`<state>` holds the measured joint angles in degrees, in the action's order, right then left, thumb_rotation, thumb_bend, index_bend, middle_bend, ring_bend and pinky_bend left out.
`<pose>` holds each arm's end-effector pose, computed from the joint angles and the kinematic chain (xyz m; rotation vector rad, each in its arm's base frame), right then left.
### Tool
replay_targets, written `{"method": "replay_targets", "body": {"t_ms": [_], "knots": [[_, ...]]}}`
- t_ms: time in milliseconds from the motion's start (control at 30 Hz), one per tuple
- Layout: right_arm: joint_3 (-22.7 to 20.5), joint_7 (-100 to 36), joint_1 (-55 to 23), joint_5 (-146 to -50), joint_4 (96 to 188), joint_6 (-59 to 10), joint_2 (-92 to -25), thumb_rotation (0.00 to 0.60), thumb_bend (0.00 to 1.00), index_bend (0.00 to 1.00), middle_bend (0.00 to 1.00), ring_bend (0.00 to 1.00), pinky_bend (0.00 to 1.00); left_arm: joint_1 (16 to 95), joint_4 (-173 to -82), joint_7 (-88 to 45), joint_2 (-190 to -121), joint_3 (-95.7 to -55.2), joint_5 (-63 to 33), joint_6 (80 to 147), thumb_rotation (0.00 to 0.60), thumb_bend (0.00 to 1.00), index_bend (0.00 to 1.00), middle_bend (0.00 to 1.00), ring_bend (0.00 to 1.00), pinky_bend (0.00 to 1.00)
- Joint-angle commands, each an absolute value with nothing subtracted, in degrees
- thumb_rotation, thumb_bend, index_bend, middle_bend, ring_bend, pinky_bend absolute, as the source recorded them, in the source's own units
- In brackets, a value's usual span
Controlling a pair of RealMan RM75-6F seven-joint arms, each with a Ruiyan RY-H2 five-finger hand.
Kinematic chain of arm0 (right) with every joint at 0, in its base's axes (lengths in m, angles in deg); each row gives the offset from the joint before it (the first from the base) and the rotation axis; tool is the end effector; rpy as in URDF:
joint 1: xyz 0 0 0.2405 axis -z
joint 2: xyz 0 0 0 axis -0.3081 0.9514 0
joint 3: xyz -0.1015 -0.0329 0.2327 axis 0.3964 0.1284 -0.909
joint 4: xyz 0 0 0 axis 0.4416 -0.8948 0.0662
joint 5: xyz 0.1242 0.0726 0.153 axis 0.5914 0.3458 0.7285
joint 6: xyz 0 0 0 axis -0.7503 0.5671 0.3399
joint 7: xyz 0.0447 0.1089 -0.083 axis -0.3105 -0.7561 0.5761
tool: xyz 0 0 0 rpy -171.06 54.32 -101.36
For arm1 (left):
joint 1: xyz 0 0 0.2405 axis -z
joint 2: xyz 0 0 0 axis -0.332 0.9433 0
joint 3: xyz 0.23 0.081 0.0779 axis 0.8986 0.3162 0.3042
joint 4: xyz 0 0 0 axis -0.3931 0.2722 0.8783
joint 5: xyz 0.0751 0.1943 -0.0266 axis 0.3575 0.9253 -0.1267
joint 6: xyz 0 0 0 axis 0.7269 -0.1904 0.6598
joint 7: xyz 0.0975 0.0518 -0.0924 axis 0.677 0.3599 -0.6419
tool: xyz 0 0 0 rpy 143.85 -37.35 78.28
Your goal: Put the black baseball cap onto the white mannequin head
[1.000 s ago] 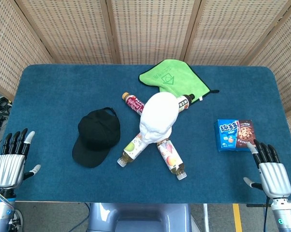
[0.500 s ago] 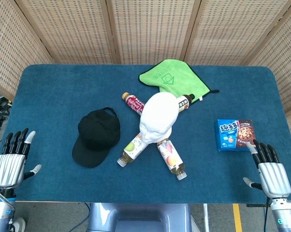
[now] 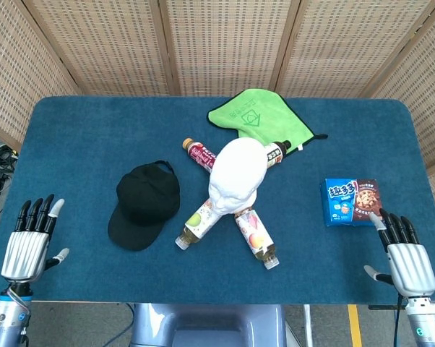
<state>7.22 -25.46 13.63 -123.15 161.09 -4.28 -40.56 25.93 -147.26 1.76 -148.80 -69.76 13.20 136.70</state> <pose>-0.3041 -0.1741 0.1451 1.4467 -0.8752 0.8582 -0.2715 0.1855 0.0953 -1.4770 -0.6819 -0.8362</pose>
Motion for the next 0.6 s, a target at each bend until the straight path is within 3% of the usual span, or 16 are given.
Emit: {"method": "replay_targets", "body": {"t_ms": [33,133,200,267,400,600], "knots": [[7.2,-25.6,13.6,-123.1,161.0,-4.3,-40.5,0.6,0.04,0.01,0.0,0.0,0.0,26.5,-145.9,2.2,-150.1,-69.4,13.8,135.9,0.6,0.0,0.0,0.0,0.0,0.02],[7.1,-25.8,13.7,-123.0,161.0,-4.3,-40.5,0.6,0.04,0.01,0.0,0.0,0.0,27.2,-143.9,3.1,-152.1,-69.2,14.4,135.1,0.6,0.01,0.0,0.07,0.11,0.15],[7.1,-25.9,13.7,-123.0,161.0,-4.2,-40.4,0.6,0.03,0.01,0.0,0.0,0.0,27.8,-142.7,3.4,-153.0,-69.1,14.8,134.5,0.6,0.07,0.0,0.29,0.35,0.36],[7.1,-26.0,13.7,-123.0,161.0,-4.2,-40.4,0.6,0.03,0.01,0.0,0.0,0.0,28.4,-140.9,3.7,-154.1,-69.2,15.7,134.3,0.6,0.18,0.0,0.47,0.5,0.5],[7.0,-26.2,13.7,-122.9,161.0,-4.2,-40.3,0.6,0.04,0.01,0.0,0.0,0.0,29.9,-136.0,1.9,-157.3,-69.1,18.1,134.3,0.6,0.31,0.0,0.65,0.64,0.6],[6.8,-26.5,13.7,-122.6,160.9,-4.3,-40.3,0.6,0.04,0.01,0.0,0.0,0.0,32.0,-127.0,-1.6,-162.8,-68.2,19.5,132.0,0.6,0.53,0.0,0.78,0.74,0.68]]}}
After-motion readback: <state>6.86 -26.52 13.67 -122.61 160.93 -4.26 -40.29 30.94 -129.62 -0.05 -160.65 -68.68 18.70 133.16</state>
